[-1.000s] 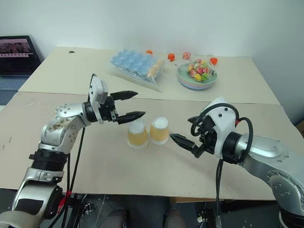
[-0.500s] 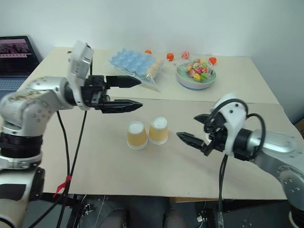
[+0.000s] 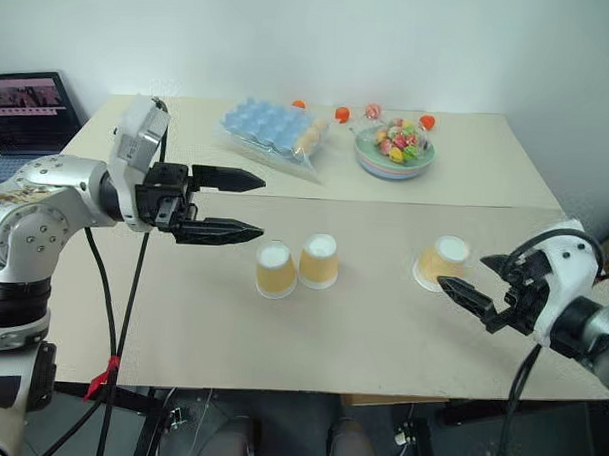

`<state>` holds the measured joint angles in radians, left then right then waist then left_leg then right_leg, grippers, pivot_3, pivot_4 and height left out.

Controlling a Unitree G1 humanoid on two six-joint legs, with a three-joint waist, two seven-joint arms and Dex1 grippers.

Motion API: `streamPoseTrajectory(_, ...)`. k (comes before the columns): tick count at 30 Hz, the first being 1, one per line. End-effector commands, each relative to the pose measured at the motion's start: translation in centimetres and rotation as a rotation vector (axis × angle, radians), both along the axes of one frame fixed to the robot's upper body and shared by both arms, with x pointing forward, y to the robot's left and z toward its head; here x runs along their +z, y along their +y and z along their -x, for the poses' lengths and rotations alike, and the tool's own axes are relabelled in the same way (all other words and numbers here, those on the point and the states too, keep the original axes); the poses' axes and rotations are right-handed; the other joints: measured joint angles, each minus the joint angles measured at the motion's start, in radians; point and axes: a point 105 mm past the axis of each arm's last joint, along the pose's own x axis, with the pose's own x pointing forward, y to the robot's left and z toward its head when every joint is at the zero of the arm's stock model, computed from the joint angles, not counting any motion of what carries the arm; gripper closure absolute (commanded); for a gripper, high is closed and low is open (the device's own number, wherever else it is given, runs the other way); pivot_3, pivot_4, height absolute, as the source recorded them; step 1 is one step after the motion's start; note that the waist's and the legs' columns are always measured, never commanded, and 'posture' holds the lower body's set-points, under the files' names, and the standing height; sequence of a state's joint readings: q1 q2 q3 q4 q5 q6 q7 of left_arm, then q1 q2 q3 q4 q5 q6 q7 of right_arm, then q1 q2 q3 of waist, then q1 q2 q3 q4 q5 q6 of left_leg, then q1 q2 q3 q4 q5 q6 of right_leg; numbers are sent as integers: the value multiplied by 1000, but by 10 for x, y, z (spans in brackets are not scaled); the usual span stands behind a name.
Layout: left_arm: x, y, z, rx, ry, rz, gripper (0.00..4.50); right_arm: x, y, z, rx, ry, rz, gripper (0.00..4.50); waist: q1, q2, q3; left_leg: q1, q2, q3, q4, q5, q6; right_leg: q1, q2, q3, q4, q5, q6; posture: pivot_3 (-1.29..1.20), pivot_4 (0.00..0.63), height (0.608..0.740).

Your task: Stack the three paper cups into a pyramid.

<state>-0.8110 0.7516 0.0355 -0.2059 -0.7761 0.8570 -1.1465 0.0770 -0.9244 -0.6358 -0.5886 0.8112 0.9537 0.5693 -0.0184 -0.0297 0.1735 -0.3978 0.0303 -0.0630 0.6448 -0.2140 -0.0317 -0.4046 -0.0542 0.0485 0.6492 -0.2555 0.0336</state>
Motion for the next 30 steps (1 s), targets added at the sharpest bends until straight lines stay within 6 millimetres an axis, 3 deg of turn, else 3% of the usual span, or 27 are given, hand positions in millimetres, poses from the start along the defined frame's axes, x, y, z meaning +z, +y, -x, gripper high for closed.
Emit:
streamPoseTrajectory(1,10,-3,8,-34,-28,10,24,-5,-25,-5,-91,-95,18,0,-1,-1,0,1,1,0,-1,0,0,1,1,0,0,0,0,0,150,740)
streamPoseTrajectory(5,9,1,10,-33,-32,-37,24,-29,-36,-17,-138,-119,-17,0,-5,0,0,2,1,1,-1,0,0,1,1,1,0,-1,1,0,150,740)
streamPoseTrajectory(11,2,12,8,2,-78,-152,24,-46,-34,-39,-138,-153,-52,0,-21,1,0,5,2,6,-2,0,0,1,2,7,1,0,1,0,150,740)
streamPoseTrajectory(30,-9,30,11,62,-118,-270,24,-51,-13,-85,-27,-170,-43,0,-24,1,0,6,2,9,-2,-1,1,0,3,11,1,0,1,0,150,740)
